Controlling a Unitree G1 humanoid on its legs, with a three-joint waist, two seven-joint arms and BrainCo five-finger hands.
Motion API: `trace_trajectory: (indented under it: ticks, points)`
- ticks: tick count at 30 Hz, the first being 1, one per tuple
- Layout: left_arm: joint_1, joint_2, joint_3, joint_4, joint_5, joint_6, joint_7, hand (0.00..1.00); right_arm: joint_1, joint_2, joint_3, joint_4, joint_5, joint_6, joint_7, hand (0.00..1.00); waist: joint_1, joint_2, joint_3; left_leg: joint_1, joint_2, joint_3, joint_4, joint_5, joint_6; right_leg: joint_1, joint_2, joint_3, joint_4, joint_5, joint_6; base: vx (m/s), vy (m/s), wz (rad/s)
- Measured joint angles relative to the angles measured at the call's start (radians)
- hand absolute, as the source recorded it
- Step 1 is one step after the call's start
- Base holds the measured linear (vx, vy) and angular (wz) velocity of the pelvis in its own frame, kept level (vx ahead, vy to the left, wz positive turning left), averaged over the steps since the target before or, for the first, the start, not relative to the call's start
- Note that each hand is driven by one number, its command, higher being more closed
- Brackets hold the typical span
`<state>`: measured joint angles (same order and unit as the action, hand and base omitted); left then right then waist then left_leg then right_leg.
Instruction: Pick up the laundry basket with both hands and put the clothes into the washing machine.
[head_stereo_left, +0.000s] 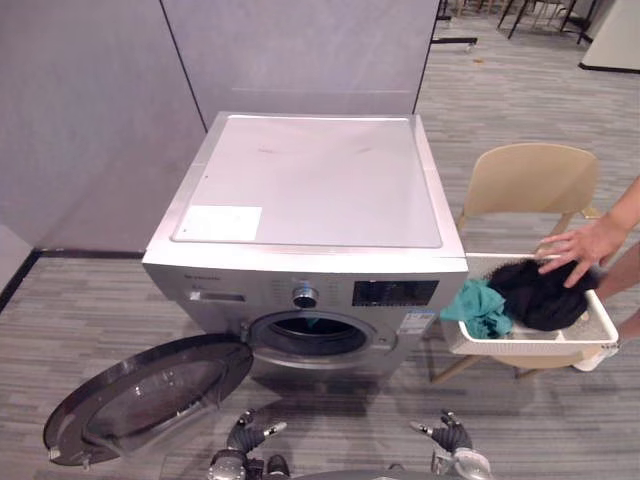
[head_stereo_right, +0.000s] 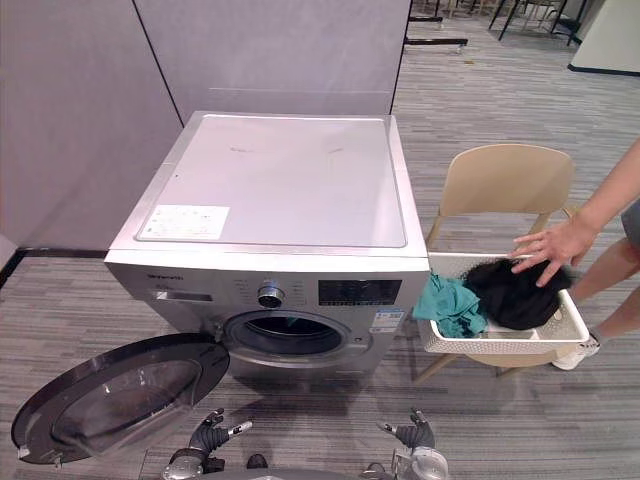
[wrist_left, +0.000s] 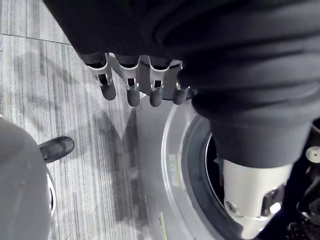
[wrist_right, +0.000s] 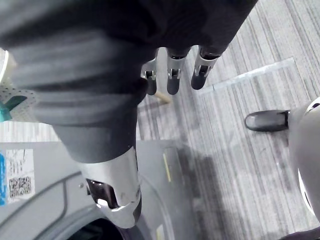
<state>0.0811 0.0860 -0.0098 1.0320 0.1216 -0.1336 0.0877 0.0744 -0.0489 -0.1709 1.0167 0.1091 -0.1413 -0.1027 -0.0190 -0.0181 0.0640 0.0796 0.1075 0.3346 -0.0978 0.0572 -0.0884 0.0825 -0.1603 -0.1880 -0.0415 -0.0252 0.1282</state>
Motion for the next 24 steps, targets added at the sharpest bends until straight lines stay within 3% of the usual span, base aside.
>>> trace_trajectory:
  ticks: [4,6,9,10,12,13,16,17,19,21,22,23,24]
  points:
    - [-0.013,0.003,-0.035,0.000,0.006,0.003,0.001,0.00,-0.020,-0.003,-0.018,-0.010,0.021,0.000,0.000,0.00,0.000,0.006,0.000,0.016,0.001,0.075,0.001,-0.016,-0.011,-0.044,0.005,0.096,-0.018,0.031,-0.002,0.02,0.016,-0.82]
    - [-0.031,0.001,-0.058,0.001,0.006,0.008,0.002,0.00,-0.039,-0.006,-0.020,-0.025,0.039,-0.002,-0.002,0.00,-0.012,0.010,0.002,0.018,0.005,0.153,0.002,-0.039,-0.012,-0.114,0.020,0.200,-0.019,0.065,-0.011,-0.03,0.023,-1.47]
    - [-0.057,-0.003,-0.068,0.001,0.006,0.009,0.003,0.00,-0.043,-0.009,-0.025,-0.034,0.050,-0.002,-0.004,0.00,-0.023,0.013,0.012,0.023,0.019,0.253,0.021,-0.072,-0.018,-0.178,0.050,0.260,-0.016,0.114,-0.041,-0.04,-0.023,-1.49]
    - [-0.079,-0.003,-0.067,0.000,0.006,0.010,0.004,0.00,-0.050,-0.009,-0.024,-0.047,0.067,-0.002,-0.008,0.00,-0.020,0.015,0.030,0.021,0.049,0.340,0.082,-0.120,-0.024,-0.214,0.077,0.207,-0.020,0.157,-0.090,-0.04,-0.098,-1.97]
    - [-0.092,-0.002,-0.065,0.000,0.006,0.014,0.005,0.00,-0.055,-0.015,-0.029,-0.070,0.078,-0.003,-0.010,0.00,-0.029,0.025,0.041,0.016,0.082,0.432,0.141,-0.159,-0.028,-0.228,0.065,0.008,-0.024,0.119,-0.169,-0.03,-0.128,-1.85]
    - [-0.111,-0.008,-0.065,-0.002,0.006,0.015,0.004,0.00,-0.048,-0.032,-0.034,-0.070,0.081,-0.004,-0.013,0.00,-0.035,0.048,0.047,0.020,0.116,0.502,0.178,-0.176,-0.035,-0.247,0.022,-0.292,0.025,0.067,-0.226,0.01,-0.111,-1.53]
    - [-0.136,0.000,-0.051,-0.002,0.004,0.016,0.005,0.00,-0.037,-0.034,-0.036,-0.045,0.081,-0.002,-0.025,0.00,-0.034,0.052,0.050,0.034,0.154,0.583,0.228,-0.188,-0.053,-0.263,-0.052,-0.628,0.149,0.061,-0.253,0.14,-0.121,-1.38]
    - [-0.135,-0.001,-0.031,-0.001,-0.002,0.018,0.005,0.00,-0.036,-0.035,-0.035,-0.029,0.081,-0.002,-0.025,0.00,-0.020,0.051,0.051,0.068,0.166,0.618,0.244,-0.193,-0.063,-0.275,-0.071,-0.686,0.228,0.068,-0.230,0.24,-0.192,-1.82]
    - [-0.121,-0.006,-0.027,0.000,-0.011,0.018,0.004,0.00,-0.038,-0.039,-0.035,-0.021,0.081,-0.003,-0.025,0.00,-0.024,0.057,0.054,0.115,0.182,0.660,0.270,-0.192,-0.067,-0.302,-0.071,-0.624,0.322,0.002,-0.163,0.27,-0.252,-1.57]
    - [-0.116,-0.018,-0.015,0.002,-0.031,0.018,0.001,0.00,-0.028,-0.041,-0.022,-0.021,0.081,-0.004,-0.022,0.00,-0.035,0.066,0.059,0.137,0.305,0.666,0.518,-0.204,-0.084,-0.330,-0.043,-0.528,0.438,-0.096,-0.163,0.28,-0.264,-1.33]
    - [-0.114,-0.019,-0.010,0.002,-0.033,0.017,0.000,0.00,-0.026,-0.043,-0.017,-0.021,0.080,-0.004,-0.021,0.00,-0.034,0.072,0.060,0.134,0.351,0.661,0.605,-0.193,-0.067,-0.328,-0.024,-0.506,0.444,-0.110,-0.169,0.32,-0.197,-1.56]
    - [-0.099,-0.035,0.024,0.001,-0.035,0.016,0.000,0.00,-0.029,-0.046,-0.011,-0.021,0.077,-0.004,-0.022,0.00,-0.030,0.093,0.074,0.104,0.470,0.590,0.830,-0.097,0.085,-0.300,0.047,-0.438,0.423,-0.137,-0.181,0.32,-0.168,-1.46]
    - [-0.087,-0.040,0.024,0.002,-0.038,0.016,-0.001,0.00,-0.033,-0.046,0.003,-0.023,0.076,-0.004,-0.022,0.00,-0.026,0.099,0.080,0.067,0.509,0.512,0.933,-0.031,0.184,-0.278,0.071,-0.402,0.395,-0.148,-0.194,0.37,-0.156,-1.55]
